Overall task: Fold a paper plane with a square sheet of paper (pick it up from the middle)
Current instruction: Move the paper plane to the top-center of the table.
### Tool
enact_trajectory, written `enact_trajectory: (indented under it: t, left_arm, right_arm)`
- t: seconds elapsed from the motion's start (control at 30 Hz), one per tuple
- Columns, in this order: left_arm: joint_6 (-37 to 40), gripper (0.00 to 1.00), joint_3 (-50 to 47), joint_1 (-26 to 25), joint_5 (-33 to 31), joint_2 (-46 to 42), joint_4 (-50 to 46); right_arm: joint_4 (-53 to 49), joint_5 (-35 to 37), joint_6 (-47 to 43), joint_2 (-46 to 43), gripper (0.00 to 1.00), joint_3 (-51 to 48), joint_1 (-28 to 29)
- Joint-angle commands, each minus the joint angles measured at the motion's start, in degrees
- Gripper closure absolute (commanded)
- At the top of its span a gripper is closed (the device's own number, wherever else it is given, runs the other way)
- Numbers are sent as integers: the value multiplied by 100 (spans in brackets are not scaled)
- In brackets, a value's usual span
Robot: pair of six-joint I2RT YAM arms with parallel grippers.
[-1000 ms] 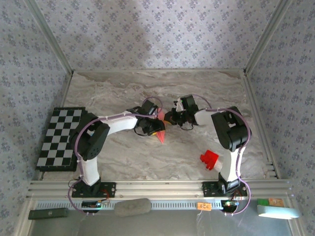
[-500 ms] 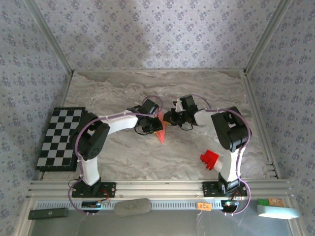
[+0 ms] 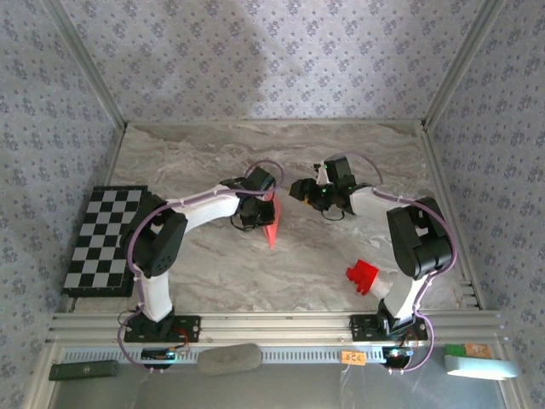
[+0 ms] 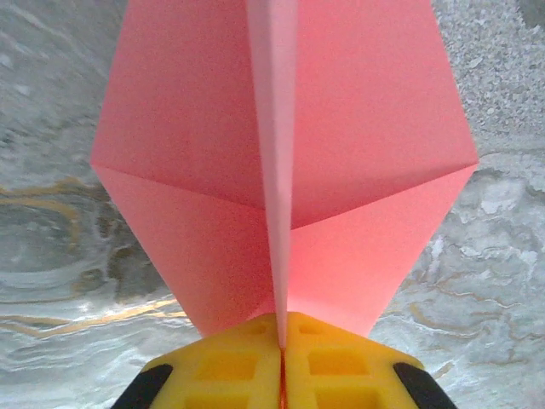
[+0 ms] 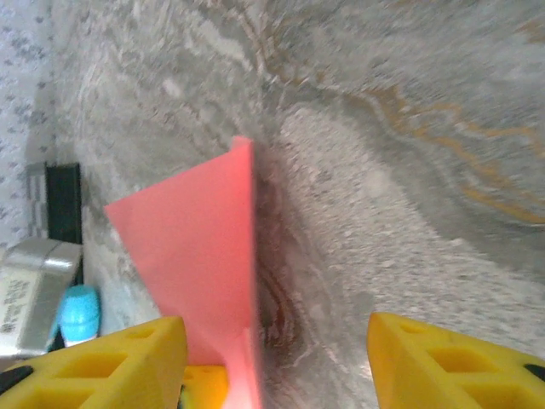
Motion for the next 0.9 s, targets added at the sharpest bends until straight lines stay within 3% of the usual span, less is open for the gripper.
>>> enact_trajectory:
  t: [0.0, 0.47, 0.63, 0.87]
  left_arm:
    - [501, 92, 399, 48, -457, 63, -801]
    - [804, 89, 1133, -43, -911, 727, -1641]
    - [780, 80, 1117, -73, -824, 831, -1532]
    - [770, 86, 1177, -75, -764, 965, -1516]
  right_arm:
    - [-319, 402, -240, -200, 40, -144, -26]
    - [-332, 498, -205, -258, 40, -210, -101]
    - [-336, 488, -206, -274, 40, -197, -125]
    - [-332, 485, -207, -273, 40, -217, -123]
